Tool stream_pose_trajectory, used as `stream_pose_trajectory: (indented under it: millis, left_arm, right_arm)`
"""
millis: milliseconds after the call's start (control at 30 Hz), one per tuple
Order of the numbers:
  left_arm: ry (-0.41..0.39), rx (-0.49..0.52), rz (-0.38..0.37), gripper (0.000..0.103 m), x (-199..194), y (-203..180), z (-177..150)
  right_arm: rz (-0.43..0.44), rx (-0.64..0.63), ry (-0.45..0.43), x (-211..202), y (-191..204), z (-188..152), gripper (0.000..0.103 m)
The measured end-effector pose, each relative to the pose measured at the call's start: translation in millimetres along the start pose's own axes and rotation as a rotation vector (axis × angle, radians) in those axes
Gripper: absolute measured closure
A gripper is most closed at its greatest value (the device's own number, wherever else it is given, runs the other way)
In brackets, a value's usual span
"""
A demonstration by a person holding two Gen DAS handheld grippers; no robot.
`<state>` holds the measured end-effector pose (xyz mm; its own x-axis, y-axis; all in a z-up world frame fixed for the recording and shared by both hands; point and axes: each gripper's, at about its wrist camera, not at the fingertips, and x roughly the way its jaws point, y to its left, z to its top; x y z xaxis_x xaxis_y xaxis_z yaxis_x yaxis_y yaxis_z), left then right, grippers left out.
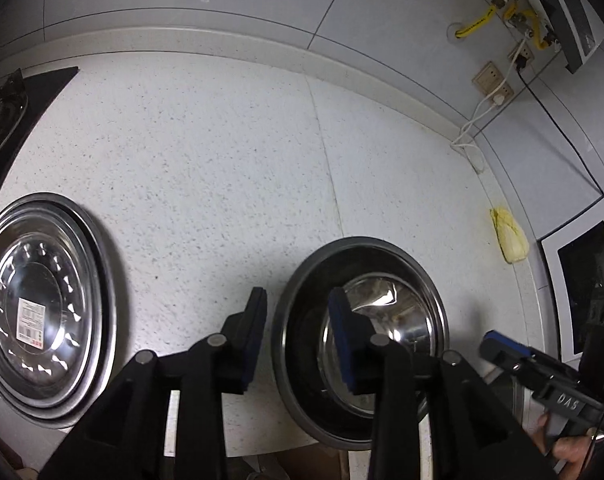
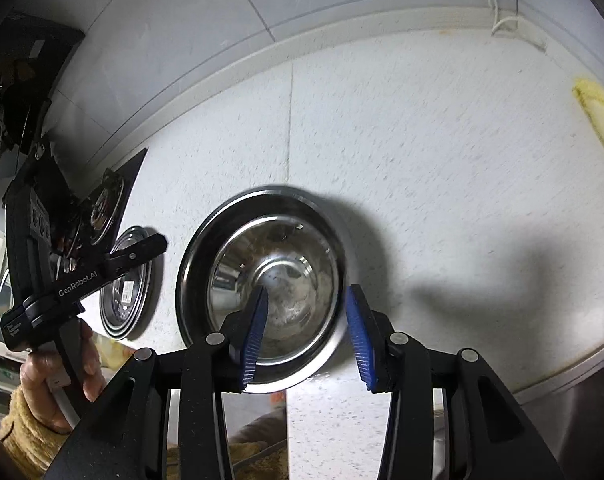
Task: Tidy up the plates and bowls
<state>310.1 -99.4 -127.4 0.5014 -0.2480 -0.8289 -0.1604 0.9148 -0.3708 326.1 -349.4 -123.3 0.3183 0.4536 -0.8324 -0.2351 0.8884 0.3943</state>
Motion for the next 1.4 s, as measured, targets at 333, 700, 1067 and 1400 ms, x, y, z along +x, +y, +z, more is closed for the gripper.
stream_pose_trajectory:
  millis: [333, 700, 1067, 1400]
  left_arm:
    - [0.065, -0.012, 0.036, 0.072, 24.1, 12.9, -9.8]
    - [0.134, -0.065, 0.004, 0.072, 56.9, 19.4, -19.8]
    - [0.203, -0.125, -0.090, 0.087, 85.2, 31.1, -25.1]
    - [0.209, -0.095, -0.117, 0.096, 84.6, 25.5, -17.7]
  right_arm:
    - [-0.076, -0.006, 0.059, 24.2, -15.3, -2.9, 0.066]
    - [-0.029, 0.012, 0.114, 50.5, -23.5, -2.4, 0.069]
    - [0.008, 0.031, 0.134, 58.4, -29.7, -5.5, 0.073]
    - [-0.008, -0.010, 0.131, 56.0, -16.3, -0.3, 0.090]
